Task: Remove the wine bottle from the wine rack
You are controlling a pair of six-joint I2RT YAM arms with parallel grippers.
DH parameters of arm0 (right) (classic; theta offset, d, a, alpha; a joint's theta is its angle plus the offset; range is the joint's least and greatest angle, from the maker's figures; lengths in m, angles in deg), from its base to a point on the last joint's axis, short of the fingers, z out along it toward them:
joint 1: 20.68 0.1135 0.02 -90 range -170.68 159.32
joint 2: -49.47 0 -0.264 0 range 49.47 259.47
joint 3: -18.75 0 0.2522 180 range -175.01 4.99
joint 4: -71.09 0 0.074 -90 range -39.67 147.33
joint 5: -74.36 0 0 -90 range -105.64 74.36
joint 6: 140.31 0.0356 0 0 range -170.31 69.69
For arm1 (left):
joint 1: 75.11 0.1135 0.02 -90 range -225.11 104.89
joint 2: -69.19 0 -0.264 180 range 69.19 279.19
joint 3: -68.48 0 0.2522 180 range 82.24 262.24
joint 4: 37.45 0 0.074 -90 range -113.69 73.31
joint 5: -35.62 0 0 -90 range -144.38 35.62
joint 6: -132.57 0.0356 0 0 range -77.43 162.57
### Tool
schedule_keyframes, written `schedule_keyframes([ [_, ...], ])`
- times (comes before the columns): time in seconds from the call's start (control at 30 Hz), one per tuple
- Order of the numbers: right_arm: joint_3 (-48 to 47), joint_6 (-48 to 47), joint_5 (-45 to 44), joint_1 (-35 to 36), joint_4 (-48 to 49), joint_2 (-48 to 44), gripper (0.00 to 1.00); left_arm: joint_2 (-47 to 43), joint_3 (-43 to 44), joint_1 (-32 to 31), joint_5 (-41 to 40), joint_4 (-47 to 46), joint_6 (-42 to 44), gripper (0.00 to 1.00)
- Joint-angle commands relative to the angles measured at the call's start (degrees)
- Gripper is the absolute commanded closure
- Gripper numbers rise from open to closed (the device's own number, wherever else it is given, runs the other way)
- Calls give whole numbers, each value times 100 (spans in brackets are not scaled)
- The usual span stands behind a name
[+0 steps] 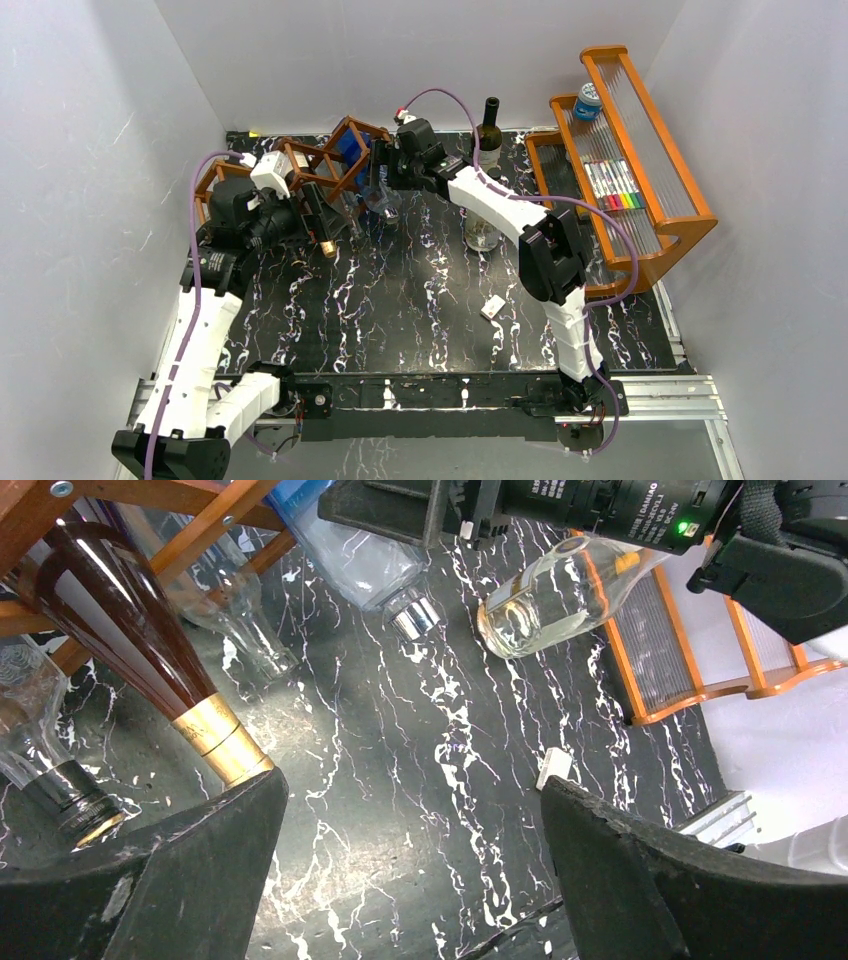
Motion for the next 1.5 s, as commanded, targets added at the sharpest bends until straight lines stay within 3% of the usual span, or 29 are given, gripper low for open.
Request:
schedule_keyframes([
  [0.0, 234, 202, 413, 36, 851, -22, 7, -29, 120, -8, 256, -87, -92, 2],
  [0.23, 44, 354, 316, 37, 615, 190, 5, -100, 263, -8, 382, 12, -39, 2],
  [0.37, 153, 346, 423, 34, 833, 160, 9, -87, 311, -9, 361, 58, -38, 2],
  [0.73, 665, 507, 675, 71, 1089, -379, 52, -90, 311, -8, 389, 108, 44, 2],
  [1.1, 1920, 516, 618, 234, 1553, -1623, 69, 102, 270, -7, 290, 100, 99, 2],
  [1.47, 2295, 237, 288, 467, 597, -2367, 95, 496, 344, -8, 461, 79, 208, 2],
])
